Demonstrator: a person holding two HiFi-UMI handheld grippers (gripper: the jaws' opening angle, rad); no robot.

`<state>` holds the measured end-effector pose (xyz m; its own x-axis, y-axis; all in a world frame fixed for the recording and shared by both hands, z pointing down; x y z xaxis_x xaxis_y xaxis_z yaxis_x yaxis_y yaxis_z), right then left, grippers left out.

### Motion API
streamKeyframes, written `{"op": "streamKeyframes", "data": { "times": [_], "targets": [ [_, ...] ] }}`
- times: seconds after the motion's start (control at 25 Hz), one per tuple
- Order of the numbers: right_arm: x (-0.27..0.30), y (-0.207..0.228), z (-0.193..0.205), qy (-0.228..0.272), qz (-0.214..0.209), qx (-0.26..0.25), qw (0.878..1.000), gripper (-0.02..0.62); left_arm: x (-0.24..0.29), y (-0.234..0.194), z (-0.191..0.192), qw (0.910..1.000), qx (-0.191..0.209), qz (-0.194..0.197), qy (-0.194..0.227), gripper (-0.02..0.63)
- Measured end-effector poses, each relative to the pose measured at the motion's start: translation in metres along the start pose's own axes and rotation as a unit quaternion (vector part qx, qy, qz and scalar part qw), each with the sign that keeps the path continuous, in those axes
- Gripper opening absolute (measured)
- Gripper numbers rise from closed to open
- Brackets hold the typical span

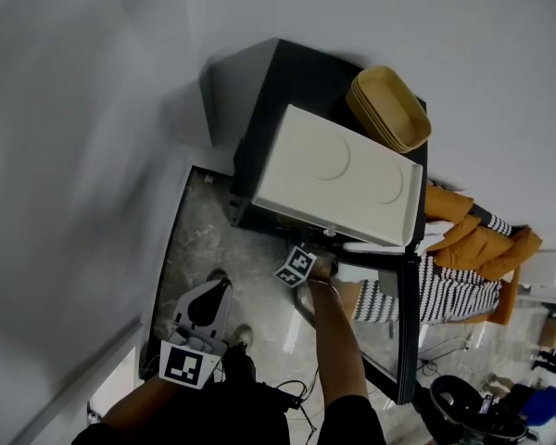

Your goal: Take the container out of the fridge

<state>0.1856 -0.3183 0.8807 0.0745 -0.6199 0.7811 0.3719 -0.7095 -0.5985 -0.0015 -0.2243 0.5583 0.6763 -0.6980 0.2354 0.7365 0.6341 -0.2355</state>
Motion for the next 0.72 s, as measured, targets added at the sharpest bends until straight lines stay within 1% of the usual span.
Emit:
{"op": "streamKeyframes", "data": {
  "times": [0.32, 0.72],
  "targets": [
    [0.0042, 0.0015, 0.0000, -0.006, -0.008, -0.024, 1.000, 0.033, 0.0008, 0.0016, 0.0030, 1.0000, -0.004, 0.005, -0.004, 0.005],
    [-0.0003, -0.0050, 0.0021, -0.001, -0.023, -0.039, 0.999, 0.017, -0.0016, 0.0014, 0.0030, 1.0000, -0.008, 0.001, -0.002, 0.005]
  ]
}}
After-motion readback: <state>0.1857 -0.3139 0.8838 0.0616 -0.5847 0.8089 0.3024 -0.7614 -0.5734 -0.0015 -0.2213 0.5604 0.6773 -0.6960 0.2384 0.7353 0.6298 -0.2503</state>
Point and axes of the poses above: the fingertips, and each gripper's own axes: x forward along the fingers, y to its right, z out of its underside, the point moved 1 cm from there along -x, backward along the fingers, and after that the axes turned 6 degrees about z, right-handed, at the moved point
